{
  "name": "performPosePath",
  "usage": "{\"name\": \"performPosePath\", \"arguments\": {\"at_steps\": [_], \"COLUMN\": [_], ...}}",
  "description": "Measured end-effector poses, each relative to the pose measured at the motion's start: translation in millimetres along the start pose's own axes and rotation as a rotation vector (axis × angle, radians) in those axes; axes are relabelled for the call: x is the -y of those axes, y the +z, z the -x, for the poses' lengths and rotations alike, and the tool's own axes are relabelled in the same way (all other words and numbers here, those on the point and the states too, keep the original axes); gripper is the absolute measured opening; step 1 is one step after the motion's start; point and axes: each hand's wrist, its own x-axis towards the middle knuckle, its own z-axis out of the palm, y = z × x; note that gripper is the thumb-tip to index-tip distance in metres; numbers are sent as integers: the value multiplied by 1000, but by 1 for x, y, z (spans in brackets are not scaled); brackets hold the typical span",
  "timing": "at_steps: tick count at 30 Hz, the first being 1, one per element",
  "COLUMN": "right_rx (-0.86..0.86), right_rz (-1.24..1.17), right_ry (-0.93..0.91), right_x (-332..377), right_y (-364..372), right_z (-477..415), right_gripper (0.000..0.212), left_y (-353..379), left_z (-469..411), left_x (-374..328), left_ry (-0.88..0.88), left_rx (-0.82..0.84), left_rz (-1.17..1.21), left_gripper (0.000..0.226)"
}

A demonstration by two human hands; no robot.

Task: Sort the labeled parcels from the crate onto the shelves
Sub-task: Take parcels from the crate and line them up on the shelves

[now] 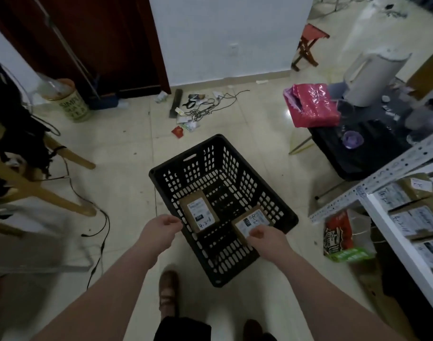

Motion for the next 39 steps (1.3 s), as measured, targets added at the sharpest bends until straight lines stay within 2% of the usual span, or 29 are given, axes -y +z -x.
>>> {"name": "performPosePath", "arguments": {"at_steps": [3, 7, 9, 16, 20, 23, 28, 32, 36, 39], "right_rx": [-45, 46, 67, 54, 13, 14, 44, 68, 19, -3], "right_rz": [-2, 8, -4, 31, 105, 174, 203, 274, 336, 246], "right_ry": [106, 224, 238, 282, 317, 331, 272, 300, 281, 258], "right_x": [21, 51, 65, 71, 56, 47, 40, 37, 33, 30], "right_y": [23, 70, 91, 133, 152, 174, 213, 235, 245, 235], "right_z": [-23, -51, -65, -122, -170, -207, -260, -283, -289, -289], "right_gripper": [23, 48, 53, 57, 74, 95, 118, 137, 141, 141], "left_y": [-27, -62, -72, -51, -27, -15, 0, 9, 10, 9], "left_z": [-51, -115, -144, -234, -276, -300, -316, -318, -321, -320], "left_x": [-4, -7, -7, 23, 48, 59, 77, 86, 89, 86], "left_ry": [15, 75, 100, 147, 193, 316, 409, 490, 514, 502], "left_rx": [77, 117, 126, 178, 31, -41, -117, -211, -246, -223], "left_rz": [-103, -334, -448, -673, -882, -942, -1078, -1087, -1092, -1086], "left_gripper": [15, 31, 36, 71, 82, 86, 87, 84, 81, 82]}}
